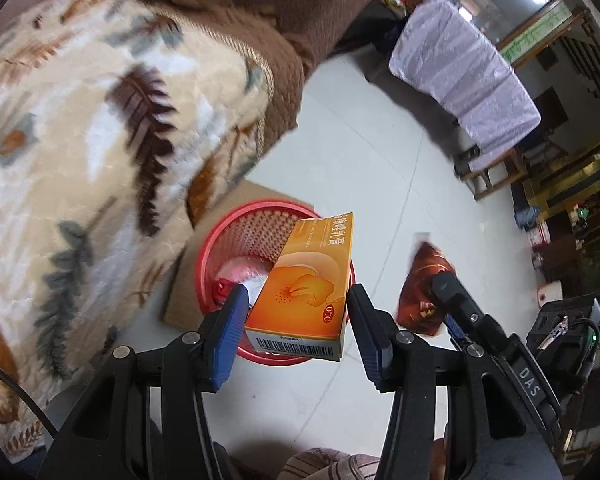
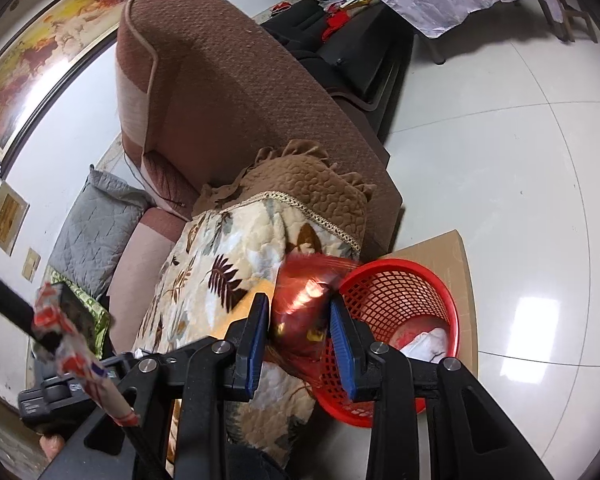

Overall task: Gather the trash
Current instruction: 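Open the right tool to drop the snack bag while the left tool drops the box, then move both open tools back over the remaining trash on the throw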

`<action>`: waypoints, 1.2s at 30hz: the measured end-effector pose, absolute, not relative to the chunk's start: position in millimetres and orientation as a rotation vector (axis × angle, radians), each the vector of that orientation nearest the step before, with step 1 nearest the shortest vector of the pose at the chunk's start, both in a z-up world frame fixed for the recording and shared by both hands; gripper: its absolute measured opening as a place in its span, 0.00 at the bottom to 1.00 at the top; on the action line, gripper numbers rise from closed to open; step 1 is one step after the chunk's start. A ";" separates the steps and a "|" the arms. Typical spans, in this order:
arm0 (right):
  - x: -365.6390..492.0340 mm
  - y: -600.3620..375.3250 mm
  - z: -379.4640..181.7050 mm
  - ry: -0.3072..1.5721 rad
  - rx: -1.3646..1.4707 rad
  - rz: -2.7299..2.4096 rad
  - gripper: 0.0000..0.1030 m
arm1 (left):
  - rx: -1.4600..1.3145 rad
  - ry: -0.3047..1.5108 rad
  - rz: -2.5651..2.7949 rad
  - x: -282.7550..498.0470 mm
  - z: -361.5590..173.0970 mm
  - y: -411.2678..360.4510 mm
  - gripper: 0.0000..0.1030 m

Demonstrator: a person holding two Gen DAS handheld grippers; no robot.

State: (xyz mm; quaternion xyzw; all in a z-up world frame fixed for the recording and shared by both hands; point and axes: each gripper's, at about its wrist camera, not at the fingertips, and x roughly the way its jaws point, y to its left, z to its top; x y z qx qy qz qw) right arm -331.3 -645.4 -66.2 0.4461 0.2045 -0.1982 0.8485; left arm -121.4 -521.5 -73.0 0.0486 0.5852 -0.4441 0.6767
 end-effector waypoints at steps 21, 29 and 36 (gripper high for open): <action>-293.3 -564.4 5.6 0.399 0.797 -0.194 0.74 | 0.029 1.055 -0.864 -106.9 17.3 -380.3 0.59; -241.9 -484.2 32.2 0.442 0.709 0.002 0.78 | -0.116 0.968 -0.663 -90.2 42.6 -253.0 0.62; -204.6 -424.7 42.8 0.482 0.653 0.136 0.78 | -0.225 0.910 -0.452 -77.4 47.1 -148.4 0.62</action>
